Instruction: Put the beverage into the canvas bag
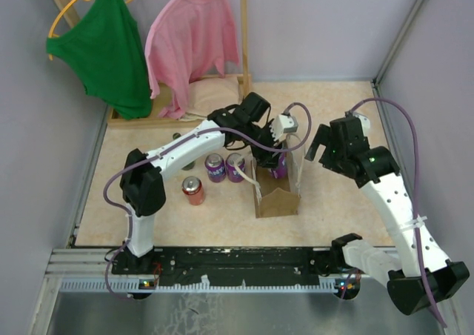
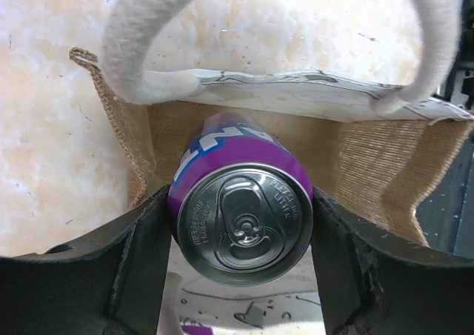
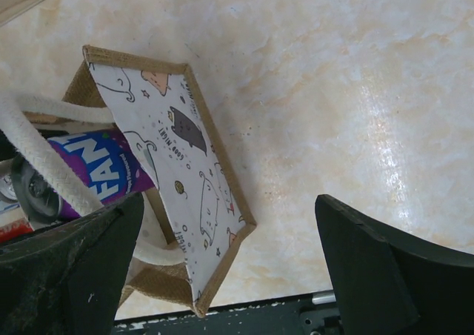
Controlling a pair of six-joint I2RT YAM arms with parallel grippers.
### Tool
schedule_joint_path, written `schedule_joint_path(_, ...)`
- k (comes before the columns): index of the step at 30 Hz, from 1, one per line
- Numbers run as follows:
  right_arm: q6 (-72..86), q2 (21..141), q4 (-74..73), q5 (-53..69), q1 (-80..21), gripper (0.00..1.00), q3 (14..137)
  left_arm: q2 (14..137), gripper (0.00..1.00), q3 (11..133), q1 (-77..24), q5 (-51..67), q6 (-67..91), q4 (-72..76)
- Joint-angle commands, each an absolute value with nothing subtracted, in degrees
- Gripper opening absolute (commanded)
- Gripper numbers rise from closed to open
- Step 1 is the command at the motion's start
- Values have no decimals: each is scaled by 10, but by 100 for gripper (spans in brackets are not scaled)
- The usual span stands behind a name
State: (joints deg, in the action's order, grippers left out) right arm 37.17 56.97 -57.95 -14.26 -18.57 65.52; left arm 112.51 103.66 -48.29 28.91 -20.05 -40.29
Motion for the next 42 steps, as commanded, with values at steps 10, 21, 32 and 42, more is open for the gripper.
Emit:
schedule_joint_path(10, 376, 557, -569, -144, -181, 99, 658, 1156, 0, 1039, -487, 238, -184, -322)
schedule_joint_path(21, 368, 575, -567, -138, -181, 99, 667, 1177, 0, 1037, -490, 214, -155, -295)
schedule_joint_path(32, 367, 578, -568, -135, -181, 99, 667, 1193, 0, 1015, -495, 193, -141, -266)
schedule_joint_path(42, 368, 563, -569, -132, -181, 99, 653, 1197, 34, 1031, -501, 166, -148, -271)
